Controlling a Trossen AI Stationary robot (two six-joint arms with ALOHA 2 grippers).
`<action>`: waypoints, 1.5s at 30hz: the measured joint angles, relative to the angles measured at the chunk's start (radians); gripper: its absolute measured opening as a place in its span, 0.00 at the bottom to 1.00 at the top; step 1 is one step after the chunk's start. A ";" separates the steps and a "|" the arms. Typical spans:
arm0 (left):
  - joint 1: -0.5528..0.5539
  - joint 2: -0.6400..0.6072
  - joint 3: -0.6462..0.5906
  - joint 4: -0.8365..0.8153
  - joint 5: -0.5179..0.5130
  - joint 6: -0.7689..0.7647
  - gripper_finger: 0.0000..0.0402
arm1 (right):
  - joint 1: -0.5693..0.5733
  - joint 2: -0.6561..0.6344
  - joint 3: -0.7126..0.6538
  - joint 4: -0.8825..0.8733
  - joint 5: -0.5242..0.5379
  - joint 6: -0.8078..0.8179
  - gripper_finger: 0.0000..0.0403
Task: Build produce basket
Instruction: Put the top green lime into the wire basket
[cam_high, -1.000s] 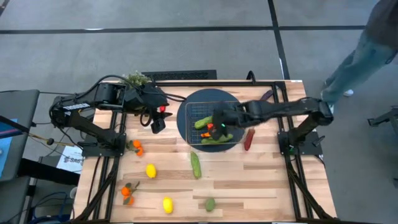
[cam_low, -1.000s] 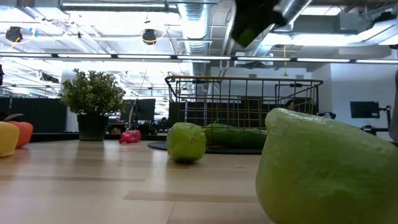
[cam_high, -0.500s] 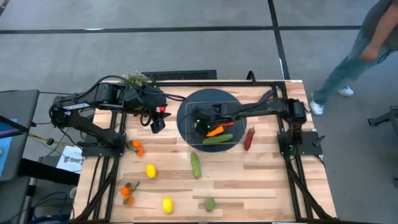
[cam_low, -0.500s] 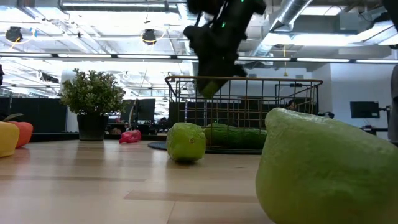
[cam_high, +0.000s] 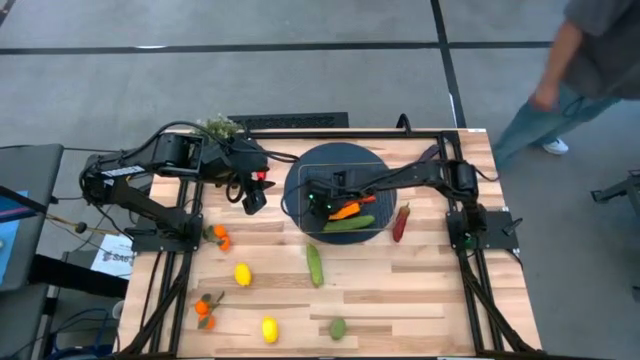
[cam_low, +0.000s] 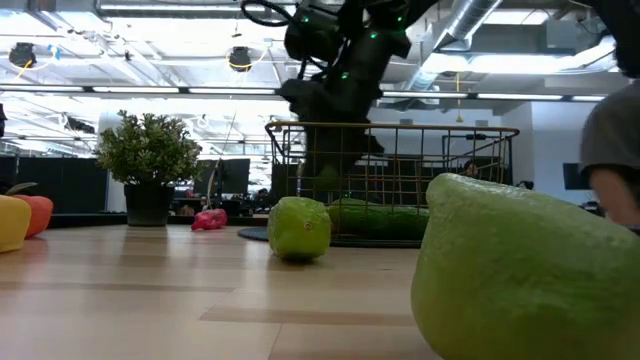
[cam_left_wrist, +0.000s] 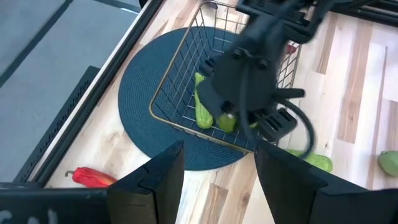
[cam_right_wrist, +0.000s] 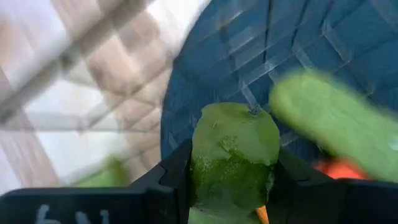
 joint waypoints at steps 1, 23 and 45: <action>0.000 0.000 0.000 0.000 0.000 0.000 0.45 | -0.004 0.000 0.000 -0.006 -0.001 0.000 0.36; 0.000 0.000 0.000 -0.018 0.001 -0.012 0.45 | 0.000 0.002 0.000 -0.069 -0.024 -0.014 0.36; 0.000 0.000 0.000 -0.022 -0.003 -0.019 0.45 | 0.004 0.002 0.000 -0.089 -0.018 -0.025 0.48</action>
